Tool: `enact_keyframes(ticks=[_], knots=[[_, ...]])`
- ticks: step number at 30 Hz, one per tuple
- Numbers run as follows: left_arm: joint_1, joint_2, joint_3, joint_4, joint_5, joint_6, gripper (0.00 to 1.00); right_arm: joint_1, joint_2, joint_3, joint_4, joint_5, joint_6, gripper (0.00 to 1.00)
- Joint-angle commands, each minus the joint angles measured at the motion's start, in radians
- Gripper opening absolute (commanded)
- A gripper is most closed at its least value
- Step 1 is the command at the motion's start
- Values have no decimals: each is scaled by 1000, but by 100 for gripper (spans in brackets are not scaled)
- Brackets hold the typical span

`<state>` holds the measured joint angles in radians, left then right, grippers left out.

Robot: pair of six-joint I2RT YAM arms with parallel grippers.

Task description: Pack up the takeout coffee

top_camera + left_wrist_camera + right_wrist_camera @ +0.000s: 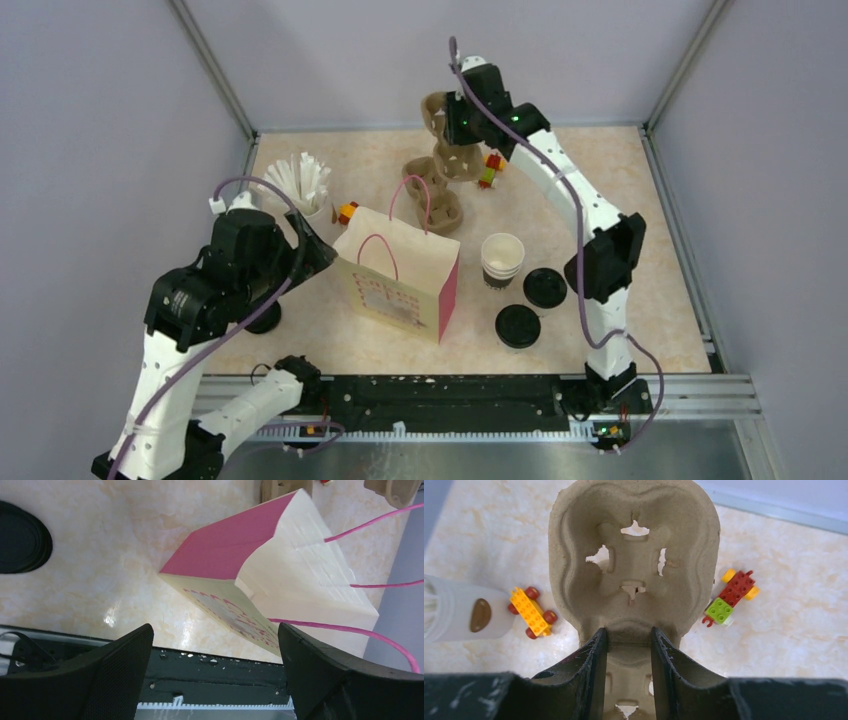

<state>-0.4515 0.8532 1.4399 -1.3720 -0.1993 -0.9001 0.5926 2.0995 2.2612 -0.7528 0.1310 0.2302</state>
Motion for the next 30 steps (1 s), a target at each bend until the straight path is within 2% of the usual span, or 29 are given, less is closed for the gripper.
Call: enact_keyframes(ticks=[1, 6, 9, 16, 23, 30], knots=[[-2, 45, 85, 70, -19, 161, 99, -10, -168, 63, -9, -57, 5, 25], [-2, 64, 103, 137, -9, 182, 99, -10, -307, -13, 23, -147, -12, 25], [-3, 54, 83, 191, 0, 168, 94, -10, -396, -82, 61, -210, 8, 25], [-3, 72, 70, 231, 91, 151, 87, -7, -617, -292, 262, -363, 90, 24], [-2, 140, 131, 170, 88, 176, 80, 87, -655, -327, 288, -502, 76, 24], [-2, 151, 104, 162, 57, 162, 76, 206, -662, -367, 315, -515, 98, 24]])
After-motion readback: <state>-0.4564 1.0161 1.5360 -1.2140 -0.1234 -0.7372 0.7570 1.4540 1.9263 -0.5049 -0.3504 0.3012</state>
